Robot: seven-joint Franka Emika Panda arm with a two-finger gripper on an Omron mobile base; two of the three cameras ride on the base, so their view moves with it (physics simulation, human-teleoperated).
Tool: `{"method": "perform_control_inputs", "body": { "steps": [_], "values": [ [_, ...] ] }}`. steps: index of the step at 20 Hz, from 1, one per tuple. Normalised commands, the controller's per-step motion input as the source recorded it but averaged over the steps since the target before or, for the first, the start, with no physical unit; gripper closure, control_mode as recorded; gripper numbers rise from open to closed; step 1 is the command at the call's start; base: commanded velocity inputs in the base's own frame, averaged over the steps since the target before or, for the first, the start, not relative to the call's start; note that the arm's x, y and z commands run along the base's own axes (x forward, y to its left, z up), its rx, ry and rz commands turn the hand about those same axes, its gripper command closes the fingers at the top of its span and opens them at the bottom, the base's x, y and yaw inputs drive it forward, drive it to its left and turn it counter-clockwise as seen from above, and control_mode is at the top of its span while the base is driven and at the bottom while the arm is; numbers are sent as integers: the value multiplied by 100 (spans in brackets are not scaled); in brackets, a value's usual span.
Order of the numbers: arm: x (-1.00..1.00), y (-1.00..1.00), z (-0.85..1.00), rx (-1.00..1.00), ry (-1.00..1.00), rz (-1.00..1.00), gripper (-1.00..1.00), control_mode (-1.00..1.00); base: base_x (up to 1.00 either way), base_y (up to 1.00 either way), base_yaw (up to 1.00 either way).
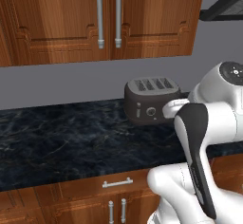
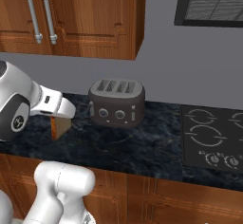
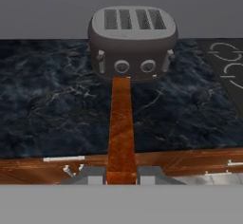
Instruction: Start the toaster. Once the lever pops up, take the bread to the plate on the dining counter.
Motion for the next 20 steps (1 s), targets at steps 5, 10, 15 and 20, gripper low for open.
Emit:
{"method": "perform_control_inputs", "body": {
  "steps": [5,10,15,20],
  "values": [
    [0,0,-2,0,0,1,100,-100,0,0,0],
    [0,0,0,0,0,1,100,-100,0,0,0],
    [0,0,0,0,0,0,100,100,-15,0,2],
    [0,0,0,0,0,0,100,100,-92,0,23]
  ]
}}
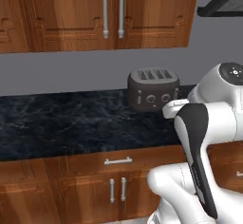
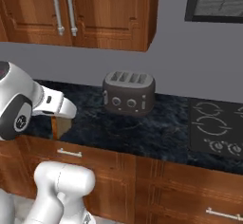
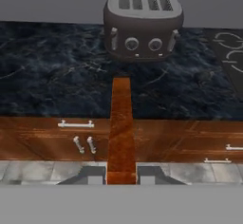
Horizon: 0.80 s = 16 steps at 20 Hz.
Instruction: Start the toaster. Once the lever pops up, take the bread to the plate on the dining counter.
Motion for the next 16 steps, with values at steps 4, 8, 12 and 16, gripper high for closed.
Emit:
{"method": "perform_control_inputs", "body": {
  "steps": [4,8,12,16],
  "values": [
    [0,0,0,0,0,0,100,100,-74,0,62],
    [0,0,0,0,0,0,100,100,-17,11,96],
    [0,0,0,0,0,0,100,100,-6,2,100],
    [0,0,0,0,0,0,100,100,-17,0,100]
  ]
}}
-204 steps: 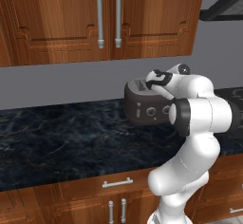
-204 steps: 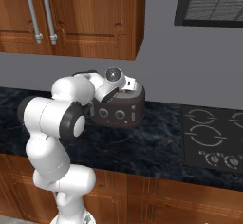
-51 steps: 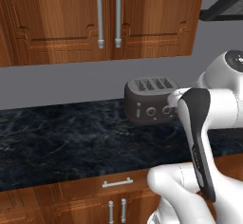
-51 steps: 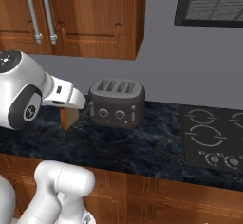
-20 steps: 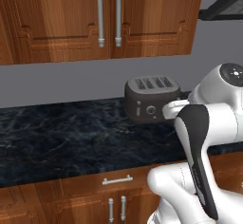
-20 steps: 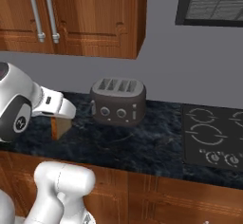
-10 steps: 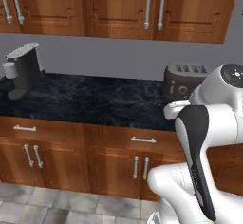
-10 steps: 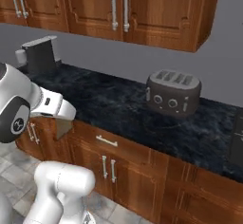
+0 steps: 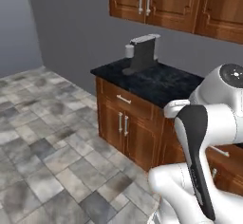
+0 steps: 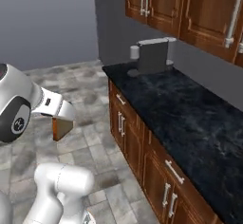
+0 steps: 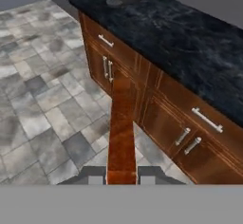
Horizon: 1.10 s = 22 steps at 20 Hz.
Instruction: Start the toaster. Once the lever pops up, take the bread to the plate on the dining counter.
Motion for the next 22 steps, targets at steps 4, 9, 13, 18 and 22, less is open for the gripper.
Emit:
{"method": "perform_control_inputs", "body": {
  "steps": [4,9,13,18,22],
  "values": [
    [0,0,0,0,0,0,100,100,-12,0,100],
    [0,0,0,0,0,0,100,100,-2,0,100],
    [0,0,0,0,0,0,100,100,0,0,100],
    [0,0,0,0,0,0,100,100,0,0,100],
    [0,0,0,0,0,0,100,100,1,0,98]
  ]
}}
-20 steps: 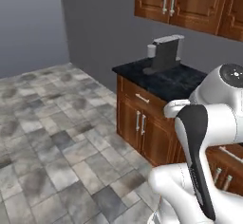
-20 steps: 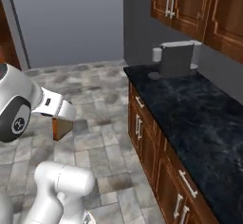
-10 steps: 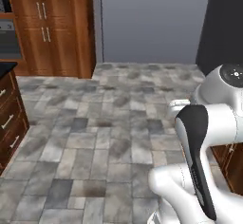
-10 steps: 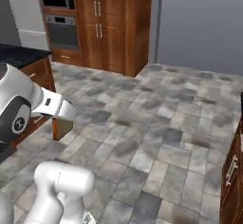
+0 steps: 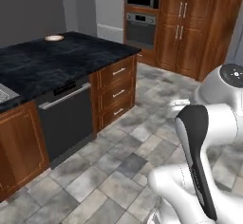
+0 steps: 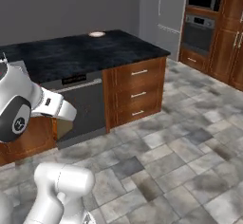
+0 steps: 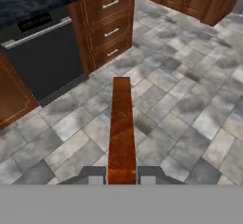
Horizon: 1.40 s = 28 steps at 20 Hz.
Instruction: Start the toaster. Once the lever pops up, take the bread to the plate on the dining counter.
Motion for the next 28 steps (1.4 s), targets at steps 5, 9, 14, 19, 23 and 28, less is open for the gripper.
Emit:
{"method": "perform_control_inputs", "body": {
  "steps": [5,9,14,19,23,28],
  "values": [
    [0,0,0,0,0,0,100,100,41,-55,62],
    [0,0,0,0,0,0,100,100,78,-100,38],
    [0,0,0,0,0,0,100,100,82,-100,34],
    [0,0,0,0,0,0,100,100,82,-100,31],
    [0,0,0,0,0,0,100,100,83,-100,25],
    [0,0,0,0,0,0,100,100,87,-100,19]
  ]
}}
